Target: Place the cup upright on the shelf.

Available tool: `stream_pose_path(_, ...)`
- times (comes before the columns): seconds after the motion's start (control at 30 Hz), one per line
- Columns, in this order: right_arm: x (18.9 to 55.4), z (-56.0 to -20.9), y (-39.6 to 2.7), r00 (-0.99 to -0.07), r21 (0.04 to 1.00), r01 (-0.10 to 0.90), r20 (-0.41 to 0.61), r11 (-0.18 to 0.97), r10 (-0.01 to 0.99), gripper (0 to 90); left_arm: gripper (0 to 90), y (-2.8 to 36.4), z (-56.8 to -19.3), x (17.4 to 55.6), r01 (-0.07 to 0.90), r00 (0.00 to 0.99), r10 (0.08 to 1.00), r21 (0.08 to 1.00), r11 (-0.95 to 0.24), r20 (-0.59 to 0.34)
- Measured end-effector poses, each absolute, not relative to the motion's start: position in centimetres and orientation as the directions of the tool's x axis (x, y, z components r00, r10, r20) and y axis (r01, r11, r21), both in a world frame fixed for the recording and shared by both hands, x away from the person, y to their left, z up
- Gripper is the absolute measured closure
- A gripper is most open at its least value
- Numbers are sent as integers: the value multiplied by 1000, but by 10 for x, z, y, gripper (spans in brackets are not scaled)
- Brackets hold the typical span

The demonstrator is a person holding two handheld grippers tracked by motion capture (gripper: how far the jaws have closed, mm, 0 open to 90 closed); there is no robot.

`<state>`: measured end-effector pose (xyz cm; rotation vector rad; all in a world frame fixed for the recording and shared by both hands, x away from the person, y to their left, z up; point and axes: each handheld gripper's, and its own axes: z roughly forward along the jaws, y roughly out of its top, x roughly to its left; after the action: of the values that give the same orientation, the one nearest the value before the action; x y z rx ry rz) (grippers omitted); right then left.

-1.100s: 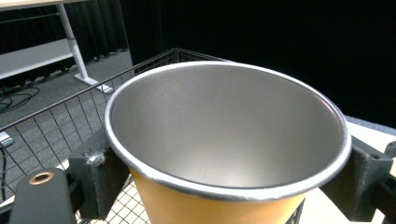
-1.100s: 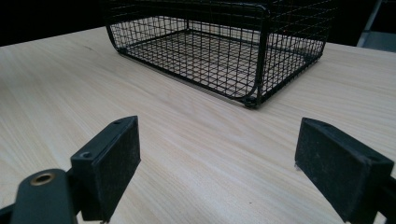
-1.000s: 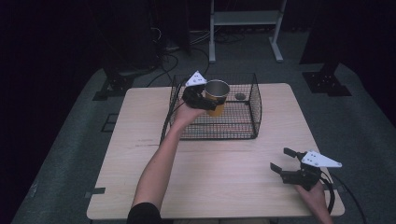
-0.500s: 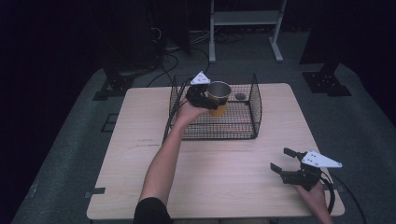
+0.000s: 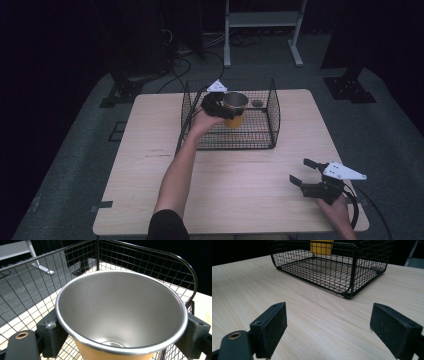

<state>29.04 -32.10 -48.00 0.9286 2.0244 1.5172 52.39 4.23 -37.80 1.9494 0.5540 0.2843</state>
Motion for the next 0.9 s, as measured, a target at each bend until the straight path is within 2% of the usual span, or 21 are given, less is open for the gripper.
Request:
stream_pose_path(0.4, 290, -480, -321, -678, 953, 248, 43, 172, 734, 131, 129, 39, -392, 531, 284, 862, 503, 885, -370, -66)
stream_pose_path(0.67, 290, -480, -321, -682, 954, 247, 47, 169, 730, 131, 127, 35, -396, 532, 270, 861, 508, 870, -412, -26)
stream_pose_path(0.9, 290, -480, -321, -680, 955, 245, 46, 168, 732, 131, 123, 37, -399, 537, 298, 857, 514, 858, -417, -48)
